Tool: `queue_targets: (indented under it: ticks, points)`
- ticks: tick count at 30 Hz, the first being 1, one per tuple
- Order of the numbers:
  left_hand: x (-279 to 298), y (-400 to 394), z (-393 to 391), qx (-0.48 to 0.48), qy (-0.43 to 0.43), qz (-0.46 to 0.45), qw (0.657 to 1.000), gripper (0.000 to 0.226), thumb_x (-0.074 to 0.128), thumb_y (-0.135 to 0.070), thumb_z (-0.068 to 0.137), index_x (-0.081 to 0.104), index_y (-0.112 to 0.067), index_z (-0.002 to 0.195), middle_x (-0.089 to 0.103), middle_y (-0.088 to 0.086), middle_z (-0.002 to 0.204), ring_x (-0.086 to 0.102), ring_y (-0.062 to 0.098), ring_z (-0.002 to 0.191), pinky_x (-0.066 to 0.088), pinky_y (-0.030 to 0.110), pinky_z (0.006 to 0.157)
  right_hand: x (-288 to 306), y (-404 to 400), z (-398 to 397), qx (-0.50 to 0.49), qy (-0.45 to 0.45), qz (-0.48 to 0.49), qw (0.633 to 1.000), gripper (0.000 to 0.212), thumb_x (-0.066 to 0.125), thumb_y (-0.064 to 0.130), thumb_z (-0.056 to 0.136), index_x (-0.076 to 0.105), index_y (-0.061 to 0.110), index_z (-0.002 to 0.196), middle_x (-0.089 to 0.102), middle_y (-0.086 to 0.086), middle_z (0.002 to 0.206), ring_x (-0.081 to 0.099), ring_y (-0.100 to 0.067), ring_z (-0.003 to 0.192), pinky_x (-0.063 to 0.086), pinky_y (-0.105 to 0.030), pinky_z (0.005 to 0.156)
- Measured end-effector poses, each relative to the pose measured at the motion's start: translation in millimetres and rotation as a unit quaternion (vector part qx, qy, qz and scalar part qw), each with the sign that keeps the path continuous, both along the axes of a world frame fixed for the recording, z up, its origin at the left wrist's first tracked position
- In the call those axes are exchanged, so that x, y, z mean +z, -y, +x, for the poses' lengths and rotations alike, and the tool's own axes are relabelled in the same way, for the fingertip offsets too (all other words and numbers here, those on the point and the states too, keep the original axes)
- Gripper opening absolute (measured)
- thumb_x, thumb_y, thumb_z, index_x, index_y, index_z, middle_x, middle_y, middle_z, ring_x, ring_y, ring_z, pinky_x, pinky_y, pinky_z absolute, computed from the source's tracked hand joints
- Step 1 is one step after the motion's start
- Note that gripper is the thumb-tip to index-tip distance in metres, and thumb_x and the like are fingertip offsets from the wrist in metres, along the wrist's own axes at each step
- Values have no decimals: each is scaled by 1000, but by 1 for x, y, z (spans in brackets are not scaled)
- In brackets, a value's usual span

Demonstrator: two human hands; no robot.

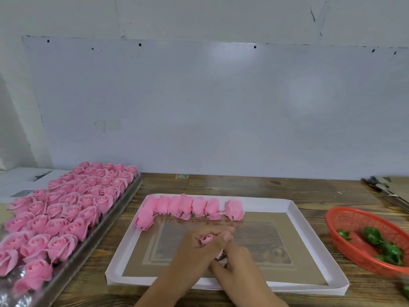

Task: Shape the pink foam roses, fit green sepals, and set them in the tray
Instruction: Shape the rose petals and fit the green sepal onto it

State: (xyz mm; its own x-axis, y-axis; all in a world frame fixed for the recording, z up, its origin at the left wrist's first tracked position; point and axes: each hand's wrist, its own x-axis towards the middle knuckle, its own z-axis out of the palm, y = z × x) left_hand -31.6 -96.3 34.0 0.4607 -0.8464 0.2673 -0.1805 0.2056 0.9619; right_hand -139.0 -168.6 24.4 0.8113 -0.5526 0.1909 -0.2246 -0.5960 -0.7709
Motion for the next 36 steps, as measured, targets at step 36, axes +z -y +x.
queue_targets:
  ticks: [36]
  points:
    - [-5, -1, 12, 85, 98, -5, 991, 52, 84, -15, 79, 67, -55, 109, 73, -22, 108, 67, -2, 102, 52, 10, 79, -7, 5, 2, -42, 110, -9, 993, 59, 60, 27, 85, 35, 69, 119, 64, 30, 104, 65, 0, 89, 47, -10, 65]
